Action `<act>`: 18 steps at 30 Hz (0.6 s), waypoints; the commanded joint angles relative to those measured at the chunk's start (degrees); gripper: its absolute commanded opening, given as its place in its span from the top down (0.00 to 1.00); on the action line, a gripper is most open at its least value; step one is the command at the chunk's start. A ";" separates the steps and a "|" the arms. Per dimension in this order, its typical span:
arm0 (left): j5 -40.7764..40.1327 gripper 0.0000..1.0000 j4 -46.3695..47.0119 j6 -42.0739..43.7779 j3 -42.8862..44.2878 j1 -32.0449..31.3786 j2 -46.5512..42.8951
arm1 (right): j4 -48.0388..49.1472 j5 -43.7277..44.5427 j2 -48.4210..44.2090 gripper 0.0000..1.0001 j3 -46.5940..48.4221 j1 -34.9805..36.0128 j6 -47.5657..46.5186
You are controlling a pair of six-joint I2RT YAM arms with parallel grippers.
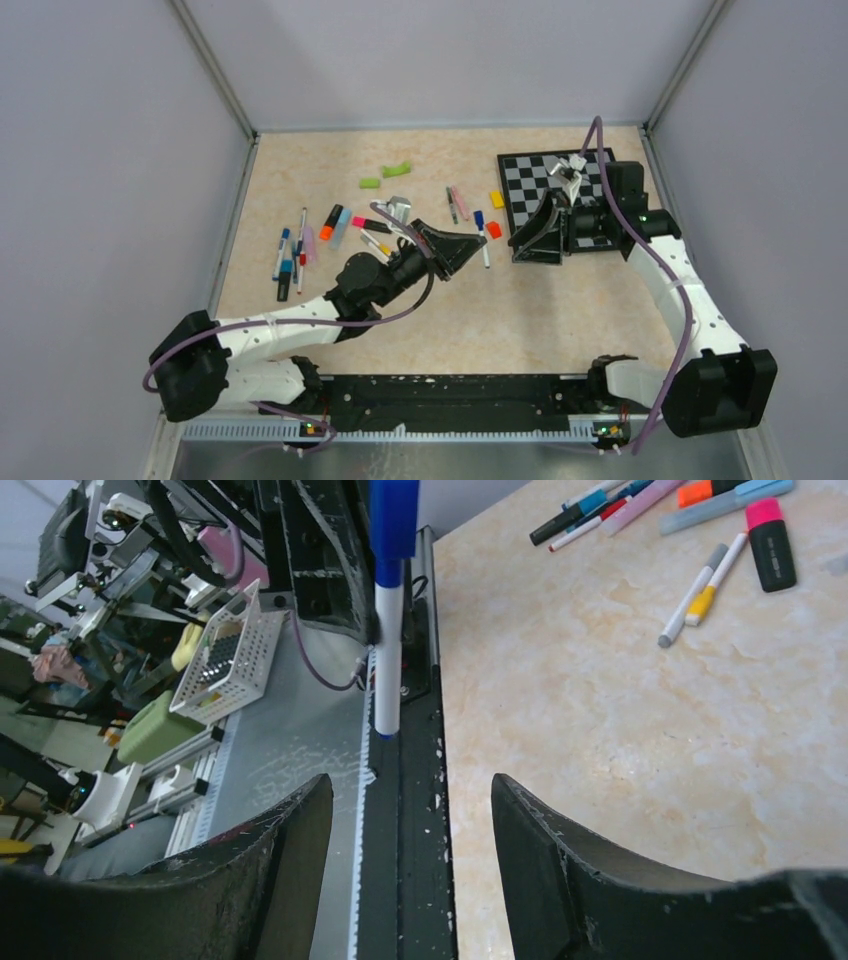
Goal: Open the pen caps
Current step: Pick up the pen from the center of the board.
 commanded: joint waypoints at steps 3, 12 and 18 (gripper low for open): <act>-5.58 1.00 9.39 3.66 4.36 -3.26 4.93 | 6.35 -2.65 -0.25 0.41 1.68 2.87 5.11; -6.61 1.00 10.79 5.85 6.64 -5.36 8.23 | 9.54 -0.51 1.20 0.42 0.93 5.94 7.32; -6.77 1.00 11.75 6.35 6.60 -6.00 9.34 | 10.52 0.04 2.17 0.54 1.59 7.34 8.78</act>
